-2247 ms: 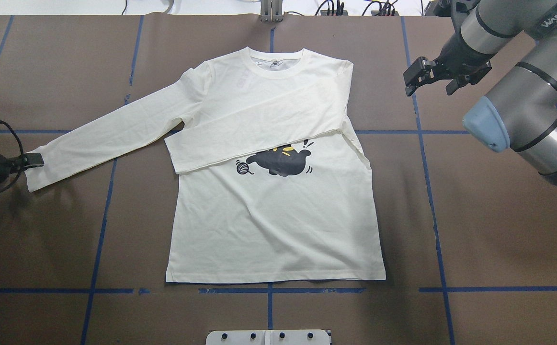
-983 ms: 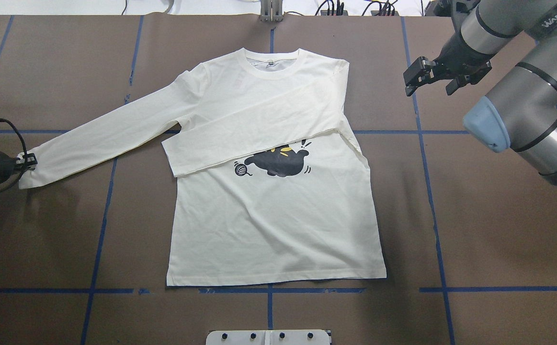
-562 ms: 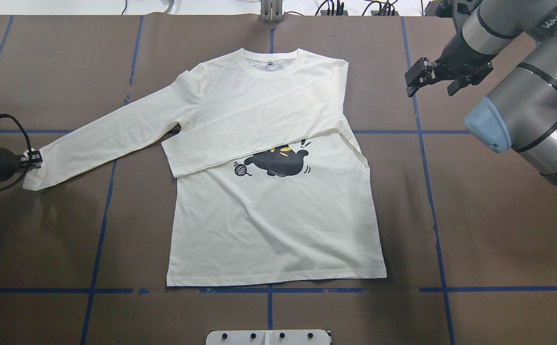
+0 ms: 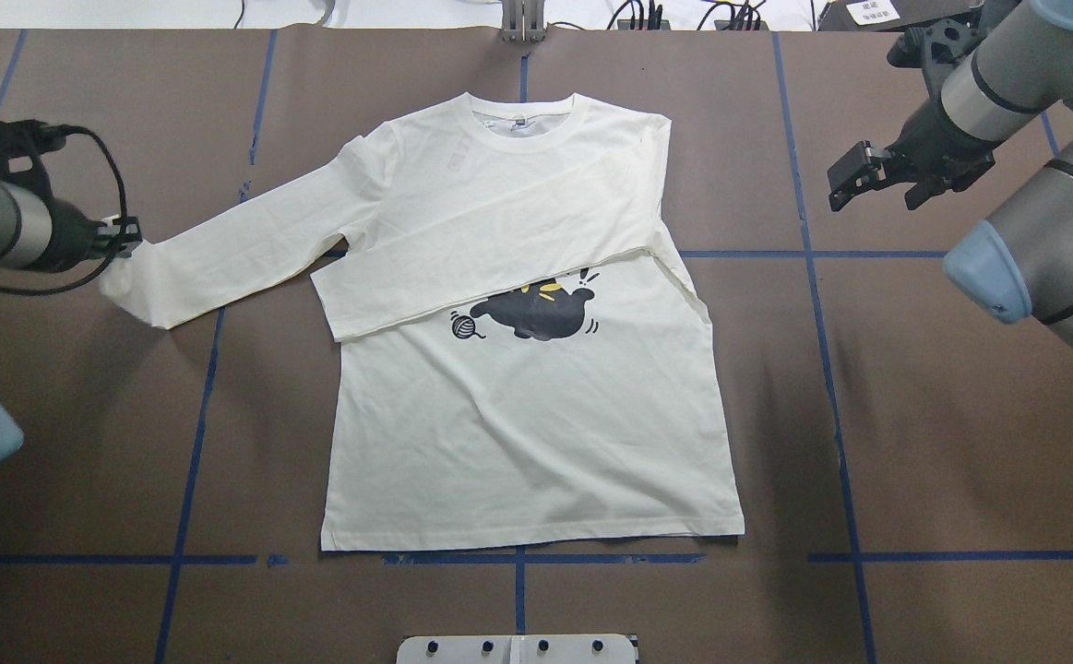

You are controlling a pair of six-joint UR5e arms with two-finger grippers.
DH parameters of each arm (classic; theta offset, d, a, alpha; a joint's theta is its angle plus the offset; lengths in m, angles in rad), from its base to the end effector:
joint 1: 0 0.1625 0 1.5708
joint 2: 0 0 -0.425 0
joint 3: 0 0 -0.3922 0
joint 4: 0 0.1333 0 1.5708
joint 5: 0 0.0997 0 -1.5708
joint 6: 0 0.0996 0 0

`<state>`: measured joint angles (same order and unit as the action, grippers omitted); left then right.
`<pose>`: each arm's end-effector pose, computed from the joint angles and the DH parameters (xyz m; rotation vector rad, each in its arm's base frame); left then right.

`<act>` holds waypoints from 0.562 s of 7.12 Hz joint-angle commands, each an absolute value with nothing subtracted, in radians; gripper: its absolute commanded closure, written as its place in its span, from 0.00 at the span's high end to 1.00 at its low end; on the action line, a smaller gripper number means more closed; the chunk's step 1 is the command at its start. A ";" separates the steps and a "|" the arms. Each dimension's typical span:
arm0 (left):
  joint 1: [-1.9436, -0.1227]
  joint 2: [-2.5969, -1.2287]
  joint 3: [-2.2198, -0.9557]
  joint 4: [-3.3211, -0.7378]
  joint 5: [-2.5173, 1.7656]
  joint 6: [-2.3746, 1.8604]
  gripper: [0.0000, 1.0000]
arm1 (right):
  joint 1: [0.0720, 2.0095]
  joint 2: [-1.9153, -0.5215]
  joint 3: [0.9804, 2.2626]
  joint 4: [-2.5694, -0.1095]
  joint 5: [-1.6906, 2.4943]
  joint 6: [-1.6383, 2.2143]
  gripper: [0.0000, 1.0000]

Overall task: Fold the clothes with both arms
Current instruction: 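Fold the held sleeve across the shirt front with the left gripper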

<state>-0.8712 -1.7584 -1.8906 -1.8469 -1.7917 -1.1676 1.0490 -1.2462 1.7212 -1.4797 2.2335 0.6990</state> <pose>0.2761 -0.5012 0.3879 0.2974 0.7558 -0.3557 -0.2419 -0.5652 0.3987 0.0770 -0.8393 -0.0209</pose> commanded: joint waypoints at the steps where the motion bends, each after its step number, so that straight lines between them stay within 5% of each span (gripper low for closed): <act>1: -0.922 -2.060 -1.893 -1.656 -1.971 -1.150 0.00 | 1.087 -1.357 1.753 -1.430 2.243 0.699 1.00; 4: -0.917 -2.378 -1.814 -1.624 -2.074 -1.315 0.00 | 1.103 -1.381 1.749 -1.433 2.243 0.699 1.00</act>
